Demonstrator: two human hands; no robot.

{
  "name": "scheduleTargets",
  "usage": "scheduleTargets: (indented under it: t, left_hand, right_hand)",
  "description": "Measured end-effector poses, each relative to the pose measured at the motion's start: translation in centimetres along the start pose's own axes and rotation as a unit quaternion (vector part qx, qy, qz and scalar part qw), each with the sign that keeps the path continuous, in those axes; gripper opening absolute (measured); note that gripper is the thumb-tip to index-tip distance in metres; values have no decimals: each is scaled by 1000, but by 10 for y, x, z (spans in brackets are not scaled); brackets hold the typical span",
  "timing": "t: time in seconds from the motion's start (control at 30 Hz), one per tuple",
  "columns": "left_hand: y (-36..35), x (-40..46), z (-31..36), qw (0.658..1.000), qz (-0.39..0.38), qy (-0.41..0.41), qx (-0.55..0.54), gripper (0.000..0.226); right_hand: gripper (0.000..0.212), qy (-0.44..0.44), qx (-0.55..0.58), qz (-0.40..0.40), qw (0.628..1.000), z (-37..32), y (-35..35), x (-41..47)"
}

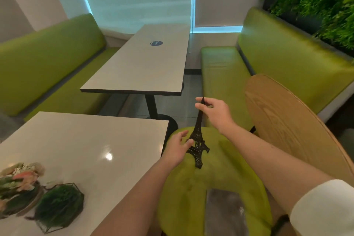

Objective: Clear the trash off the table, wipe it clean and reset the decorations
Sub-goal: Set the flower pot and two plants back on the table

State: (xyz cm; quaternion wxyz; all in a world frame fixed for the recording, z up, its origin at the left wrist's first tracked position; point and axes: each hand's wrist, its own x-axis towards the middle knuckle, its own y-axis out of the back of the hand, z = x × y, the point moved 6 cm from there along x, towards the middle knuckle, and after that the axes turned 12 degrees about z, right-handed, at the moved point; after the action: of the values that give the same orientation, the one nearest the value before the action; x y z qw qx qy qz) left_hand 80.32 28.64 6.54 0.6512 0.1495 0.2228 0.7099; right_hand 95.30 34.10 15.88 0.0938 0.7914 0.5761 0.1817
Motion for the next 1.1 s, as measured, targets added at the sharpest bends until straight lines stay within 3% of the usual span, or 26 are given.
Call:
scheduleTargets:
  t: [0.13,0.23,0.4,0.57,0.7,0.83,0.93,1.1]
  left_hand:
    - [36,-34,-20,999,-36,-18,8,63]
    - [65,-63,-32,999,-45,-25,0,57]
    - [116,-106,-56,999,-19,-16,-33,36]
    - [180,-143,-81,997,22,-2,-71,34]
    - [241,-167,-100,994,63,10,-89,34]
    - [301,-179,-105,991,105,-6,-82,37]
    - [341,-180,-105,988,136,-9,-73,41]
    - [395,-169,-115,983,169,-11,-76,38]
  right_hand:
    - [28,-28,81,-51,995,-26,-30,-44]
    - [30,-24,89,-69,993,-41,-48,-76]
    - [29,-16,120,-69,990,-75,-70,-135]
    - [27,-24,159,-53,986,-108,-99,-202]
    - [19,-25,123,-60,990,-115,-130,-250]
    - [26,-21,50,-178,983,-123,-179,-296]
    - [29,-24,73,-235,969,-140,-209,-320]
    - [37,40,46,-198,978,-168,-254,-320]
